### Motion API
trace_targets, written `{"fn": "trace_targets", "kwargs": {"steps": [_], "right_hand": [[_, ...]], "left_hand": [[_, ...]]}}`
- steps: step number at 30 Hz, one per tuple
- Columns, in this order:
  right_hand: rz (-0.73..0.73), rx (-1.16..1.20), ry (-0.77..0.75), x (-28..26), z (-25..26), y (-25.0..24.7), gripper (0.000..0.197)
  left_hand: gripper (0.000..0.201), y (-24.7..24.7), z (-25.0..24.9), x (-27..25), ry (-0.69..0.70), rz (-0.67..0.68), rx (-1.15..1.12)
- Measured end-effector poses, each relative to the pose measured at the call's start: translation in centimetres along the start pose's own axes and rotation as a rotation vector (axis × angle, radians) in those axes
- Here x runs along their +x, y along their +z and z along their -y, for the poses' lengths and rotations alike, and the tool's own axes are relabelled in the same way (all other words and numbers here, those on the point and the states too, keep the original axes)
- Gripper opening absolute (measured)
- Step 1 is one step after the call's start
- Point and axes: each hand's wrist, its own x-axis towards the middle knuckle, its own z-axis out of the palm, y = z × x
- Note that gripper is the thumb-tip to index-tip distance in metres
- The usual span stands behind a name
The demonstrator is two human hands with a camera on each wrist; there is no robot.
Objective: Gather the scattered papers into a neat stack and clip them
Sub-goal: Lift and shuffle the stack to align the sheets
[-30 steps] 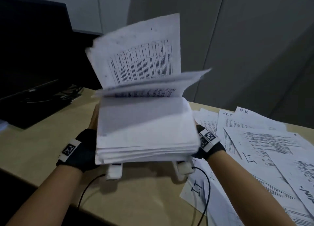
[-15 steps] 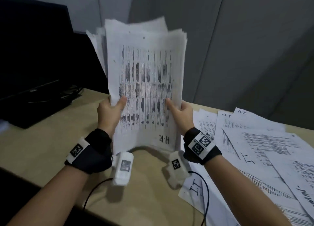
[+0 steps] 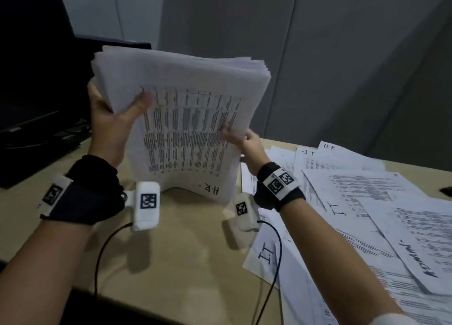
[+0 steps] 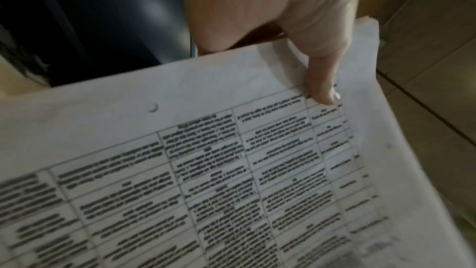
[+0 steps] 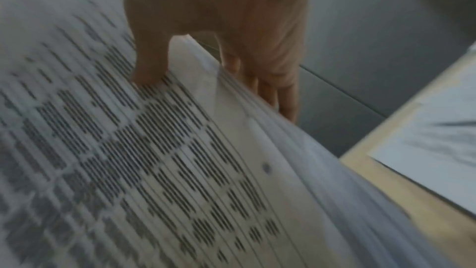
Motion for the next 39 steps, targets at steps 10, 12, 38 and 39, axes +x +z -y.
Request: {"fn": "trace_targets", "kwargs": {"steps": [10, 12, 38, 39], "right_hand": [[-0.026, -0.074, 0.003, 0.0, -2.1, 1.6, 0.086], [-0.029, -0.061, 0.012, 0.0, -2.7, 1.5, 0.062], [-0.055, -0.351, 0.113, -9.4, 7.4, -13.6, 0.035], [-0.092, -0.363, 0.157, -10.5, 7.7, -15.6, 0.038]], "left_hand": [[0.045, 0.2, 0.8, 0.6, 0.007, -0.176, -0.081], [0.02, 0.1, 1.3, 0.1, -0.008, -0.09, 0.005], [0.025, 8.0, 2.8, -4.0, -0.427, 0.409, 0.092], [0.025, 8.9, 3.0, -4.2, -0.466, 0.438, 0.085]]}}
